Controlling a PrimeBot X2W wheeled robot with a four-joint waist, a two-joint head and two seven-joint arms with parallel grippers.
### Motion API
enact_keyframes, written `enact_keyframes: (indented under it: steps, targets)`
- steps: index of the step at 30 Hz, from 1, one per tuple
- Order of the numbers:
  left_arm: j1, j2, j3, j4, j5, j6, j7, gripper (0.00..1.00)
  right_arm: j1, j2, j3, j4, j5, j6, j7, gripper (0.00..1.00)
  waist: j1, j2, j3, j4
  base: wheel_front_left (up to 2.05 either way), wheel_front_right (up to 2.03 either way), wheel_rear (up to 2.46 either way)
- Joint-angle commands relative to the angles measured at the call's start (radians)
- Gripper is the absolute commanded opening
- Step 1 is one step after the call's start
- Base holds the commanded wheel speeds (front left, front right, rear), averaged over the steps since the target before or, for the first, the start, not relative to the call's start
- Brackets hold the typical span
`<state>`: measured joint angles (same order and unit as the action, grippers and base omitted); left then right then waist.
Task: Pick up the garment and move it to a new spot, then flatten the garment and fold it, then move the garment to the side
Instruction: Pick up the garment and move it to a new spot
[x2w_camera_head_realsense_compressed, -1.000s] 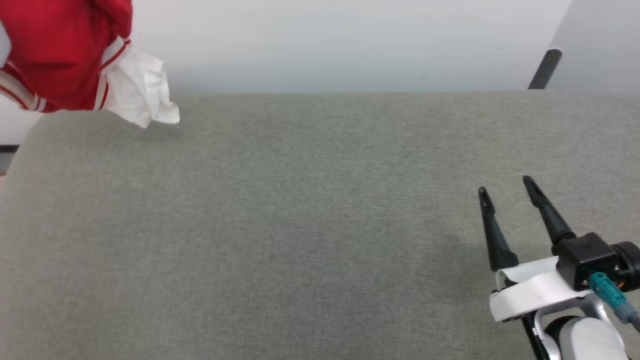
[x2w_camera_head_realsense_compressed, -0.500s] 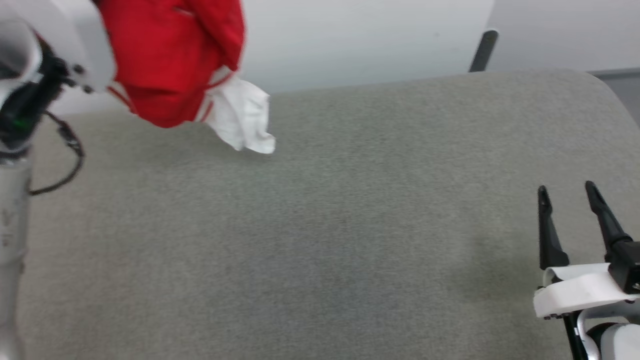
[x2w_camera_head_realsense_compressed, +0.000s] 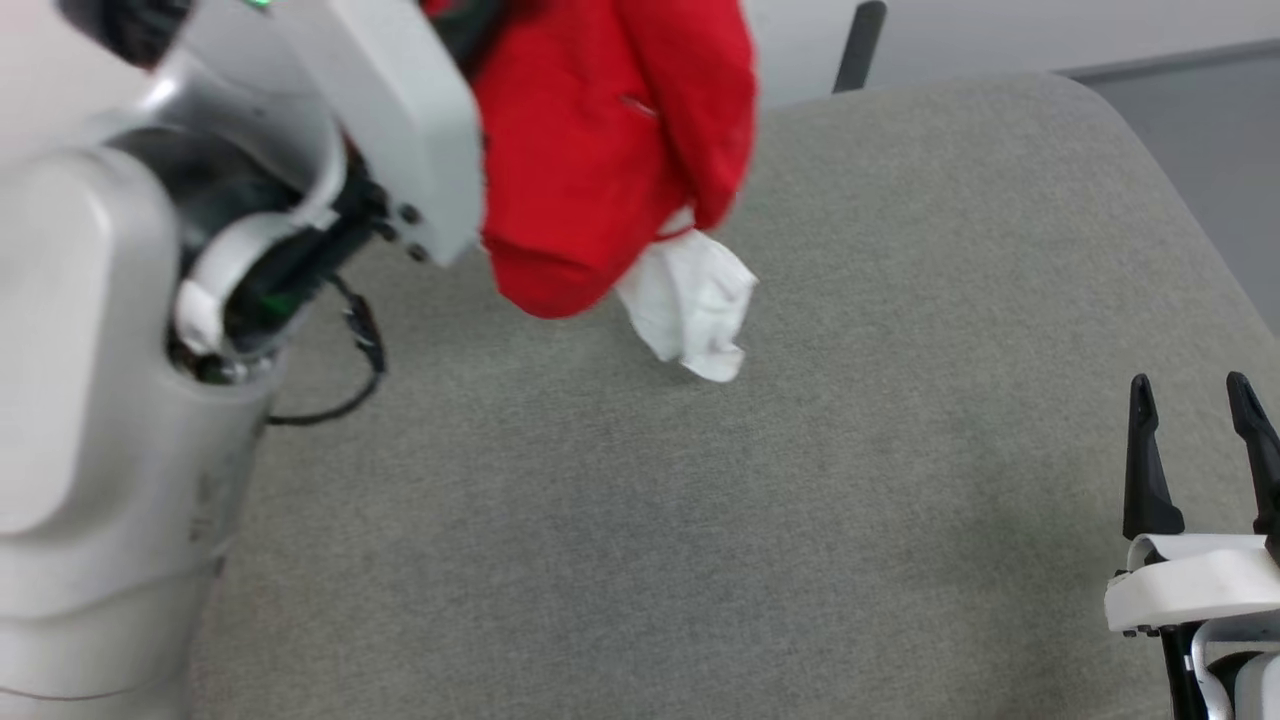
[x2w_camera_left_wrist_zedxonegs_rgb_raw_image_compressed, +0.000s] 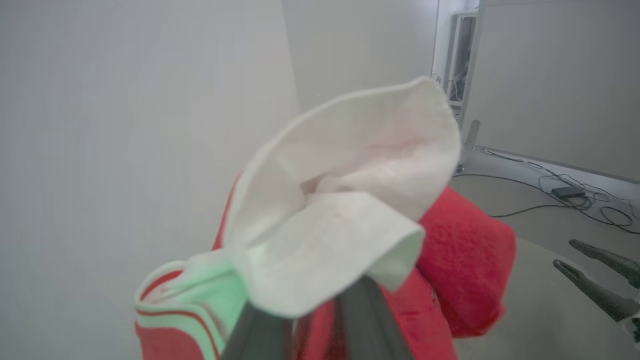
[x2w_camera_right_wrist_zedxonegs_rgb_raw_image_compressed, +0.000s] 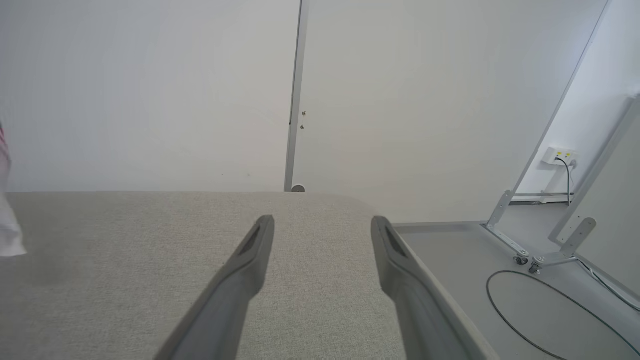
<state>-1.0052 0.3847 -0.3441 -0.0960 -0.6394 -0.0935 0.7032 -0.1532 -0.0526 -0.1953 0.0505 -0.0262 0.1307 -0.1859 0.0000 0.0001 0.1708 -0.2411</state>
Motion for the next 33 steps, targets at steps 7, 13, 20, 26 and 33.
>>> enact_keyframes:
  steps: [7, 13, 20, 26, 33]
  targets:
    - [0.039, -0.021, -0.051, -0.010, -0.005, 0.001, 0.007, 0.00, -0.029, 0.004, 0.006, 0.037, 0.030, 0.000, -0.029, 1.00, 0.0000, -0.0001, 0.063, -0.031, 0.00, 0.00, 0.00]
    - [0.120, 0.002, -0.074, 0.004, -0.011, 0.002, 0.015, 0.00, -0.052, 0.004, 0.024, 0.071, 0.048, 0.000, -0.048, 1.00, 0.0000, -0.0001, 0.096, -0.034, 0.00, 0.00, 0.00]
    - [0.206, 0.041, -0.087, 0.029, -0.022, -0.003, 0.026, 0.00, -0.068, 0.004, 0.036, 0.094, 0.057, 0.000, -0.059, 1.00, 0.0000, -0.0001, 0.116, -0.028, 0.00, 0.00, 0.00]
    - [0.276, 0.081, -0.108, 0.074, -0.039, -0.013, 0.039, 0.00, -0.081, 0.004, 0.046, 0.109, 0.058, 0.000, -0.063, 1.00, 0.0000, -0.0001, 0.129, -0.017, 0.00, 0.00, 0.00]
    - [0.318, 0.093, -0.133, 0.174, -0.076, -0.024, 0.038, 0.24, -0.092, 0.004, 0.058, 0.128, 0.045, 0.000, -0.068, 1.00, 0.0000, -0.0001, 0.125, 0.000, 0.00, 0.00, 0.00]
